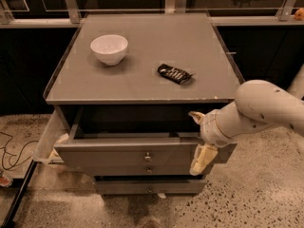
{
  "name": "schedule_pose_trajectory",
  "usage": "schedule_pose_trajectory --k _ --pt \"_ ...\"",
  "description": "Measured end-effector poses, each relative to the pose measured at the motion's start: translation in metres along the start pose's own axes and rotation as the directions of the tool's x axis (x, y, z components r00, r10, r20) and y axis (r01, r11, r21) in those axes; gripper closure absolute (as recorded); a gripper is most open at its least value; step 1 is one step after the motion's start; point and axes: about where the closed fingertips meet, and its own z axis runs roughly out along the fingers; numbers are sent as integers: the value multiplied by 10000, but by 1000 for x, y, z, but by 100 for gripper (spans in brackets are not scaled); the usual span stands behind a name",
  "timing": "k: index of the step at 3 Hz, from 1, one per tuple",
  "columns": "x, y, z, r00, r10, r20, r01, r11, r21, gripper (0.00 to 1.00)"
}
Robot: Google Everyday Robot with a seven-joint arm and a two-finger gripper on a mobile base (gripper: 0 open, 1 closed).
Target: Close top drawer
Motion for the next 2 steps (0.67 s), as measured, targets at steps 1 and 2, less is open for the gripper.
schedule_pose_trajectory --k 1,2 --pt "1 15 -18 9992 -71 404 73 10000 -38 17" --pt "14 41 -24 9982 -18 597 37 9995 -328 40"
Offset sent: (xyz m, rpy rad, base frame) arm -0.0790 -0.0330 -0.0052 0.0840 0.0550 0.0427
